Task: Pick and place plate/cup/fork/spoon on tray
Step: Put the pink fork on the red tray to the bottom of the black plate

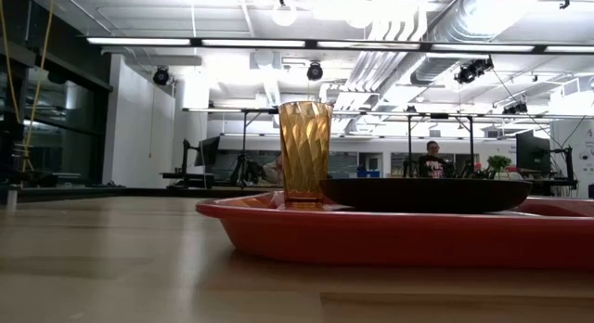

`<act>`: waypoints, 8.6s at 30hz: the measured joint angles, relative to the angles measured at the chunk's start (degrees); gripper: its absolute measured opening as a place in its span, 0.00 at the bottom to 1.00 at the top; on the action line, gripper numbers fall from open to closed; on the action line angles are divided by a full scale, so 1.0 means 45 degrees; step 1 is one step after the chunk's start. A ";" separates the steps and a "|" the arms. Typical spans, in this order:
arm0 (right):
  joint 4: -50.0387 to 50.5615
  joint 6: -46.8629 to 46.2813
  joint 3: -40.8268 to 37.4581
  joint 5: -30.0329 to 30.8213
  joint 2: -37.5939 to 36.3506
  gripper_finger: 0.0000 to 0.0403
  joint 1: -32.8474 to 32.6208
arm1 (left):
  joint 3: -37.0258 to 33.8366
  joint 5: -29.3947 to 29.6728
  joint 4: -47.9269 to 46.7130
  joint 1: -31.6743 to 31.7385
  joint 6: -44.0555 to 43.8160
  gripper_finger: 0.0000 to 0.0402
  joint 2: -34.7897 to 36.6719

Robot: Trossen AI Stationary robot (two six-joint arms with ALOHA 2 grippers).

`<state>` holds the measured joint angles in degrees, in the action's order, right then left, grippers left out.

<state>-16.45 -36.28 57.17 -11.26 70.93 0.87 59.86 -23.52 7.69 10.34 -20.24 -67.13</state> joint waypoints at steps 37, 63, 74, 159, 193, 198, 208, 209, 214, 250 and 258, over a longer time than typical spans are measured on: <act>0.3641 0.3411 0.2563 0.3248 0.2073 0.49 0.0315 | -0.0005 0.1397 -0.1831 -0.1226 -0.3501 0.06 -0.2462; 0.7803 0.3706 0.2554 0.3117 -0.0077 0.00 0.0732 | 0.0267 0.1250 -0.1702 -0.0395 -0.2286 0.37 -0.2376; 1.1774 -0.1202 -0.0063 0.5165 -0.3157 0.00 -0.2488 | 0.3108 0.1262 -0.1724 0.0695 0.1258 0.50 -0.2352; 1.3991 -1.3606 -0.1439 2.1299 -0.2956 0.00 -0.7940 | 0.3871 0.1294 -0.2911 0.0251 -0.5386 0.53 -0.3411; 0.7854 -0.7498 -0.1434 2.1705 -0.3622 0.00 -0.6630 | 0.3861 0.2677 0.0654 -0.0484 -1.0484 0.55 -0.6121; 0.7602 -0.7564 -0.1434 2.1729 -0.3617 0.00 -0.6395 | 0.3861 0.2665 0.0653 -0.0488 -1.0712 0.55 -0.6121; 0.6975 -0.6813 -0.1434 2.1803 -0.3617 0.00 -0.6354 | 0.3861 0.2671 0.0911 -0.0473 -1.0804 0.55 -0.6117; 0.6975 -0.6813 -0.1434 2.1807 -0.3617 0.00 -0.6354 | 0.3861 0.2705 0.0973 -0.0469 -1.0795 0.55 -0.6121; 0.6978 -0.6803 -0.1434 2.1807 -0.3617 0.00 -0.6354 | 0.3861 0.3160 0.0985 -0.0469 -1.0491 0.45 -0.6121; 0.7025 -0.2086 -0.1434 2.1684 -0.6203 0.60 -0.7096 | 0.3833 0.1552 -0.0432 0.1113 -0.8761 0.06 -0.5887; 0.7358 -0.0535 -0.1434 2.1815 -0.7767 0.63 -0.7641 | 0.3847 0.1456 -0.5114 0.0264 -0.7035 0.05 -0.4223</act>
<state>16.66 -38.69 50.72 86.91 35.98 -33.52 77.17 -16.97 -15.32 11.53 -51.90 -86.13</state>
